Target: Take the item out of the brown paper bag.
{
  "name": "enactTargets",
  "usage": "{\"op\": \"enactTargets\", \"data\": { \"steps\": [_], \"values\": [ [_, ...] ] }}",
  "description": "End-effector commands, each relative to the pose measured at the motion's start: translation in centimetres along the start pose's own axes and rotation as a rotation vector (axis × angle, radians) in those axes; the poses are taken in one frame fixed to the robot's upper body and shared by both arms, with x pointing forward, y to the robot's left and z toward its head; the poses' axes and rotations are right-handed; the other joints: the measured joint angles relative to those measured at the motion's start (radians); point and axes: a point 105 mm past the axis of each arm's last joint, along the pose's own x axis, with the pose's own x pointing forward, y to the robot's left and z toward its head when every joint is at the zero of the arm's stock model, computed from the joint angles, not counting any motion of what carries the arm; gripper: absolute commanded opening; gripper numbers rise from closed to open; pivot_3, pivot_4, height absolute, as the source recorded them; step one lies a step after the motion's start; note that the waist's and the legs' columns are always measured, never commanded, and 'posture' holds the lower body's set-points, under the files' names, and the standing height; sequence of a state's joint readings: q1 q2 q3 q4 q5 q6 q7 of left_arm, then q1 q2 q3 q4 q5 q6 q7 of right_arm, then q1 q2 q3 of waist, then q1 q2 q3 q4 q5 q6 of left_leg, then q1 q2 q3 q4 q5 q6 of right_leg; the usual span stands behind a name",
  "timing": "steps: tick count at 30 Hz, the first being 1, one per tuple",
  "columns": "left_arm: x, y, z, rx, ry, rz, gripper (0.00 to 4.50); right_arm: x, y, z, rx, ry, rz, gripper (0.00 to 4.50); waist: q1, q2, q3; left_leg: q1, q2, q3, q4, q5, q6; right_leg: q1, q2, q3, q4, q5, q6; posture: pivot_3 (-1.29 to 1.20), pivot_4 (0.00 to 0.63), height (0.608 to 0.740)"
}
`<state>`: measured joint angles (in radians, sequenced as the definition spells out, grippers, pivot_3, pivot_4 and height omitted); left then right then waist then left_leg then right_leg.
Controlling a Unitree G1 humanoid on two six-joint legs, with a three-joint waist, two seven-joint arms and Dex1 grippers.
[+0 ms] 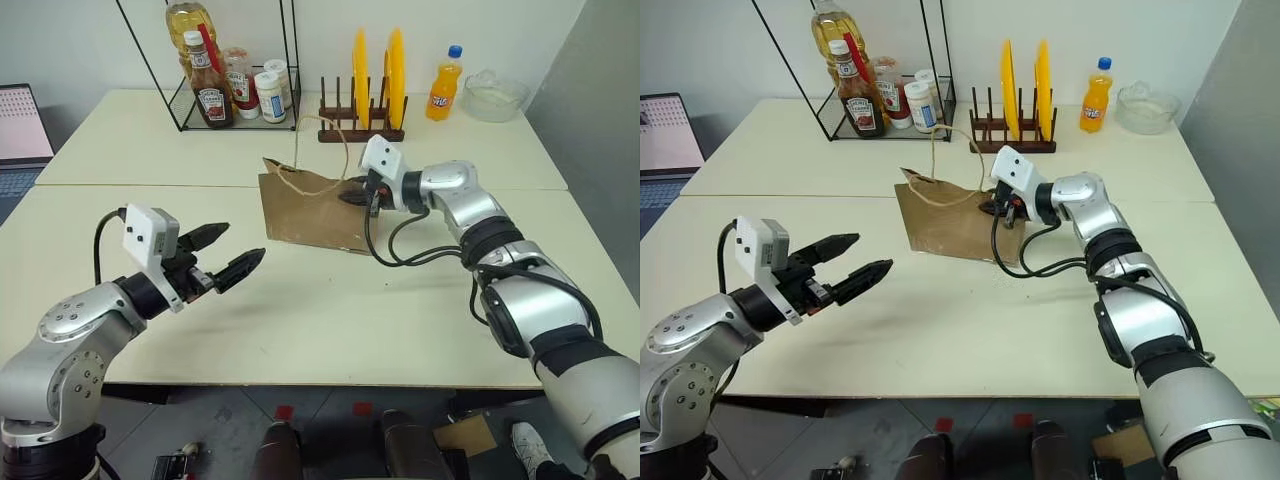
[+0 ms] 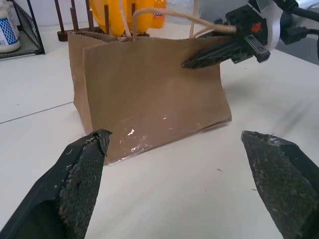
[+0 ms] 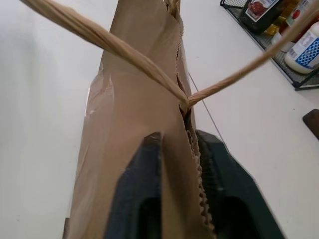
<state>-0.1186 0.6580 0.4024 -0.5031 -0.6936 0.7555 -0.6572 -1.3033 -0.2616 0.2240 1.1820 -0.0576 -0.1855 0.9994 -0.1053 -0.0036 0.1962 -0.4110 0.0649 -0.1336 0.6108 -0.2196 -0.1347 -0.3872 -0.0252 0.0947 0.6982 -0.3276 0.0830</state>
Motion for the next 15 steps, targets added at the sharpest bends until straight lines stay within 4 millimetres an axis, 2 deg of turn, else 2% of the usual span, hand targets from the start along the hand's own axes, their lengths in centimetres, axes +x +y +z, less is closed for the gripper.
{"op": "enactTargets", "data": {
  "steps": [1,2,7,10,15],
  "values": [
    [-0.4,0.7,1.1,0.047,-0.016,0.011,4.5,-1.7,-1.6,1.1,-0.032,-0.048,-0.05,2.41,0.0,0.0,0.0,0.0,0.0,0.0,0.0,0.0,0.0,0.0,0.0,0.0,0.0,0.0,0.0,0.0,0.15,0.74],
    [-0.3,1.2,1.2,0.057,-0.007,0.01,4.5,-2.5,-1.9,1.0,-0.031,-0.055,-0.056,2.66,0.003,0.0,0.0,0.0,0.0,0.0,0.0,0.0,0.0,0.0,0.0,0.0,0.0,0.0,0.0,0.0,0.15,0.74],
    [1.1,4.9,2.8,0.125,0.005,0.015,4.5,-6.3,-2.2,1.4,-0.006,-0.115,-0.11,4.45,0.021,0.0,0.0,0.0,0.0,-0.001,0.0,0.0,0.0,0.001,0.0,-0.001,0.0,0.0,0.0,0.0,0.15,0.74],
    [3.4,6.5,4.2,0.162,-0.011,-0.012,4.5,-8.8,-1.1,1.9,0.027,-0.148,-0.209,4.45,0.028,0.0,0.0,0.001,0.0,-0.002,0.0,0.0,0.0,0.002,0.0,-0.002,0.0,0.0,0.0,0.0,0.15,0.74],
    [8.2,9.4,7.0,0.264,-0.066,-0.005,4.5,-10.9,4.6,1.8,0.164,-0.153,-0.311,4.45,0.033,0.0,0.0,0.0,0.0,-0.001,-0.001,0.002,-0.003,0.001,0.001,-0.002,-0.001,0.0,0.0,0.0,0.15,0.74]
  ]
}}
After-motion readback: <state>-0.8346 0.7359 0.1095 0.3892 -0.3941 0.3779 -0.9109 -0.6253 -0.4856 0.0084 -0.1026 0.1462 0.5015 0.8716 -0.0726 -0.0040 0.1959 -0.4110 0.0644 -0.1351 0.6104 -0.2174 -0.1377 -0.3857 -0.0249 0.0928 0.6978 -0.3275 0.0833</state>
